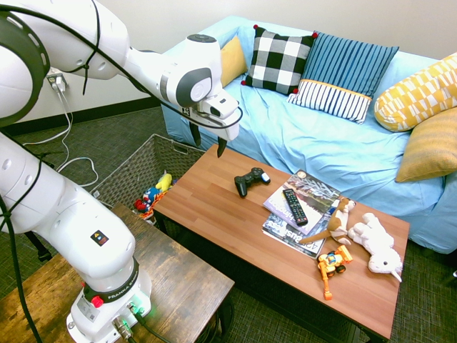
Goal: Put the gamepad in the basket
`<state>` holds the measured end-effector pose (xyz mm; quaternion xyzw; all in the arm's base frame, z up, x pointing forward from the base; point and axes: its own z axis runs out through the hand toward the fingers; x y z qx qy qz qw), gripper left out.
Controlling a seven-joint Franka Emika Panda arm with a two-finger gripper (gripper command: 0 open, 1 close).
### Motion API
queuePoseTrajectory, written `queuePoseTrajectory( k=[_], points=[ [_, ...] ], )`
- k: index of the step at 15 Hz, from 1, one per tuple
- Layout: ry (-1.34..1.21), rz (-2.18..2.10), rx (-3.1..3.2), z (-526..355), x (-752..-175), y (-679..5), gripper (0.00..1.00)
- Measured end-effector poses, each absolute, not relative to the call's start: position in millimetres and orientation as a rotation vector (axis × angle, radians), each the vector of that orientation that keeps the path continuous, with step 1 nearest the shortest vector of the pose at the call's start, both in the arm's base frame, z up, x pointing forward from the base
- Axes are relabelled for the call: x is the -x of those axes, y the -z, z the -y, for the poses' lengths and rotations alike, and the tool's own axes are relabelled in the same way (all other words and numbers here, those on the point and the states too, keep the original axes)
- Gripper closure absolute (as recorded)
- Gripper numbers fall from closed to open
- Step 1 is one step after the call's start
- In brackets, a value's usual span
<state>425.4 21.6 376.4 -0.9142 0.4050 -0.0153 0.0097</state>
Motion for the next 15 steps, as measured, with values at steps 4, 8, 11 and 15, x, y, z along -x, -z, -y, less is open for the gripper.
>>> queuePoseTrajectory(
  k=[4, 8, 11, 15],
  points=[
    [0.075, -1.294, 2.857, -20.6, -433.5, -366.4, 0.00],
    [0.116, -1.420, 2.832, -5.9, -473.9, -337.5, 0.00],
    [0.101, -1.493, 2.799, 7.2, -514.9, -310.2, 0.00],
    [0.057, -1.534, 2.741, 21.3, -563.6, -265.3, 0.00]
  ],
)
